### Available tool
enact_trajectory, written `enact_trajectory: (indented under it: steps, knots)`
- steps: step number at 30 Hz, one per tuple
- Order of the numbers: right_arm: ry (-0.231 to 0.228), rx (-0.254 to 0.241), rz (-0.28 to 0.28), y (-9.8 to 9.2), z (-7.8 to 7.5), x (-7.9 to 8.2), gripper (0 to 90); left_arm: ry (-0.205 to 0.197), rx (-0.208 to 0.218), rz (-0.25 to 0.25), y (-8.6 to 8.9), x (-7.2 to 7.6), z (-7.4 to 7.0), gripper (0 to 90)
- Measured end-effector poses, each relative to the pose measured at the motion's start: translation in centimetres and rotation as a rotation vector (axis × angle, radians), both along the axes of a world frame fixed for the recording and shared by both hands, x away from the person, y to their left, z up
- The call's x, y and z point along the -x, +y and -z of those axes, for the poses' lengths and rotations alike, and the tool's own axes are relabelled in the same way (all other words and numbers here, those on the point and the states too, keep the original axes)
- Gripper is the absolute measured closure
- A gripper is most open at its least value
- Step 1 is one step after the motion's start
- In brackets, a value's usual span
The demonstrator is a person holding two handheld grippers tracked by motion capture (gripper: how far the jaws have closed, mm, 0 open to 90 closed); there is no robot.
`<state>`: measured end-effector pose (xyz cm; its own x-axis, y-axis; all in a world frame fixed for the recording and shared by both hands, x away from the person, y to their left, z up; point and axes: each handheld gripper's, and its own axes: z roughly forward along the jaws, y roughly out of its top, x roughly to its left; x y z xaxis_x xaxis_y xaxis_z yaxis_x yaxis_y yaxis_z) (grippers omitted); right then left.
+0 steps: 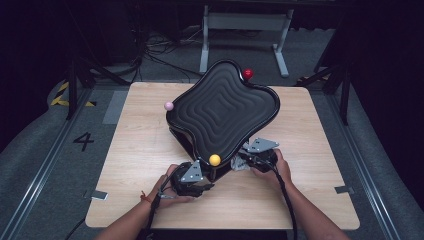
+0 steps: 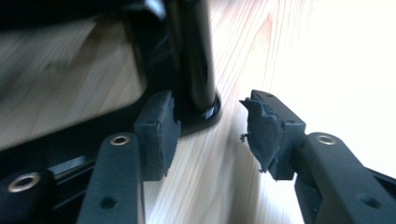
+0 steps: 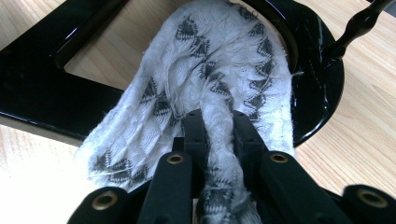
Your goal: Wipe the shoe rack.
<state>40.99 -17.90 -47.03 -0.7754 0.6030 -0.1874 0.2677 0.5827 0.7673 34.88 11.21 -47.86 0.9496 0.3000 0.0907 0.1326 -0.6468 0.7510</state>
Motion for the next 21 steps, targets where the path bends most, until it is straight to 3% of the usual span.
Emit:
enact_trajectory:
  steps: [3, 8, 9, 10, 12, 14, 17, 20, 21]
  knots:
    - [0.000, 0.004, -0.001, 0.0, 0.0, 0.0, 79.8, 0.013, 0.013, -0.034, 1.8, -0.2, 0.1, 48.9]
    - [0.000, 0.004, -0.003, 0.0, 0.0, 0.0, 79.8, 0.027, 0.050, -0.170, 5.1, -1.7, 0.0, 45.0]
    - [0.000, 0.004, -0.003, 0.0, 0.0, 0.0, 79.8, 0.027, 0.050, -0.170, 5.1, -1.7, 0.0, 44.9]
    - [-0.002, 0.006, -0.004, 0.0, 0.0, 0.0, 79.8, 0.034, 0.066, -0.237, 6.4, -2.5, 0.0, 44.3]
    - [-0.002, 0.007, -0.006, 0.0, 0.0, 0.0, 79.8, 0.051, 0.086, -0.282, 7.7, -3.3, -0.1, 44.5]
    - [-0.001, 0.005, -0.005, 0.0, 0.0, 0.0, 79.8, 0.032, 0.077, -0.305, 8.2, -3.7, -0.2, 44.5]
    - [-0.001, 0.004, -0.005, 0.0, 0.0, 0.0, 79.8, 0.048, 0.118, -0.378, 9.7, -4.9, -0.6, 42.1]
    - [0.000, 0.002, -0.005, 0.0, 0.0, 0.0, 79.7, 0.030, 0.111, -0.400, 10.1, -5.3, -0.6, 42.1]
    - [-0.001, 0.003, -0.005, 0.0, 0.0, 0.0, 79.7, 0.052, 0.113, -0.413, 10.5, -5.8, -0.5, 40.4]
